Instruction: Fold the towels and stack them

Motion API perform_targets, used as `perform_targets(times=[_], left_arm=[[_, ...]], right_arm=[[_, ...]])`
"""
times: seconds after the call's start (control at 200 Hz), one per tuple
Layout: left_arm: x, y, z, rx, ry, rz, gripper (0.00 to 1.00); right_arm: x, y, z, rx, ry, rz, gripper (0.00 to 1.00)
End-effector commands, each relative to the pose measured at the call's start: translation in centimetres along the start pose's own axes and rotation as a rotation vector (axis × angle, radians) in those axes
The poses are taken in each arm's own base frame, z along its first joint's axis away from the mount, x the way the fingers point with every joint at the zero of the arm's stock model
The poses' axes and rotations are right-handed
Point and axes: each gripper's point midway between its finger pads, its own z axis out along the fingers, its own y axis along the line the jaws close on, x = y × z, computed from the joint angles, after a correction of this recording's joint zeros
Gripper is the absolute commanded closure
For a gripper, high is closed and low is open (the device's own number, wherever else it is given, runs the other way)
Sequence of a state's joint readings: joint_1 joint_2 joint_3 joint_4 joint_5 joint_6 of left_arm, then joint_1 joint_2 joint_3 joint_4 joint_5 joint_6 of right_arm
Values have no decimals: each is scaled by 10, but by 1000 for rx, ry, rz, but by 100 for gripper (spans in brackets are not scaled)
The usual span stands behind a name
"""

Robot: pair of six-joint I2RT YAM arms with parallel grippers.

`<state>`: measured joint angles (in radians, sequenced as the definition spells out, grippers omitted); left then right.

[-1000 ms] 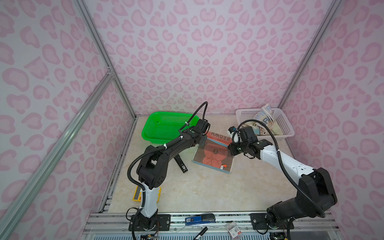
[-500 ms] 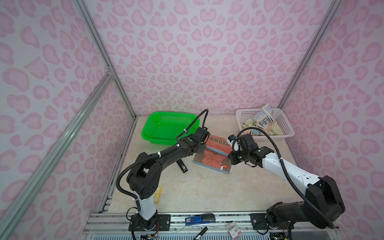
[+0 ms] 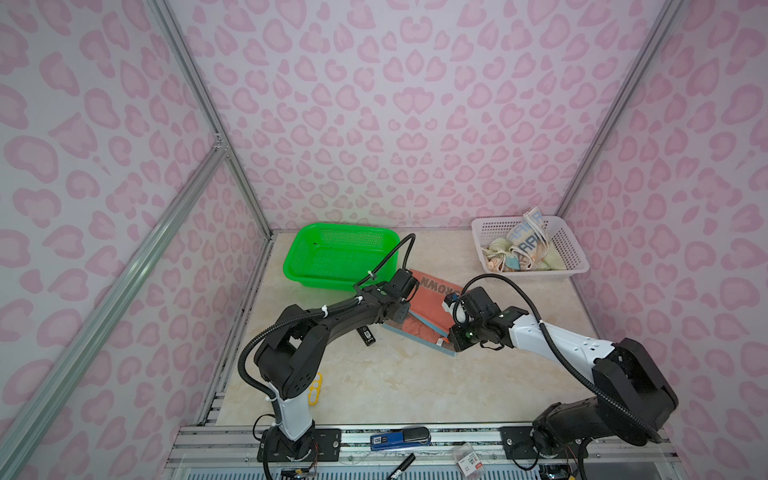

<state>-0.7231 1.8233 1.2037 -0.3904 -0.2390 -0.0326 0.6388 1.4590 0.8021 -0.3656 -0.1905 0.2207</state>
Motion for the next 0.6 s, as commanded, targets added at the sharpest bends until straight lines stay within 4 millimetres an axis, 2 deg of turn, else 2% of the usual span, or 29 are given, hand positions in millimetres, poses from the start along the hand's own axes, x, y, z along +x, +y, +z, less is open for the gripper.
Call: perform_targets(times=[0.0,0.085,0.15,0.24,0.29,0.425,0.465,0.475,0.485,0.555,0.565,0.585,0.595], left_arm=[[5,15,10,-96,8,-29,98],[11,16,15,-111,29,-36,96],[15,15,16,-109,36,-44,85],[17,13,12,-89,40,-51,67],[17,14,6,-85,33,-52,58],[11,18,-19,-69,-27,-71,49],[8,21,-28,-64,-52,-81,44],[6,21,-31,-62,-61,-84,37],[6,21,-33,-61,-65,-85,34],[0,25,-47,-54,-108,-100,31],[-2,25,-49,-53,-115,-104,25],[-4,26,-53,-49,-128,-108,2],[-5,26,-54,-48,-131,-109,1]], right_arm=[[24,1,11,-1,90,31,100],[30,4,19,-15,118,31,100],[33,8,24,-30,139,28,100],[40,13,28,-34,176,14,94],[41,15,28,-37,188,10,87],[40,20,22,-48,183,1,66],[37,20,18,-47,173,-2,62],[37,20,17,-46,171,-3,61],[37,20,16,-45,170,-3,60],[30,19,9,-34,145,1,57],[28,19,7,-33,140,2,57],[25,18,5,-29,129,3,56],[24,17,4,-27,125,4,56]])
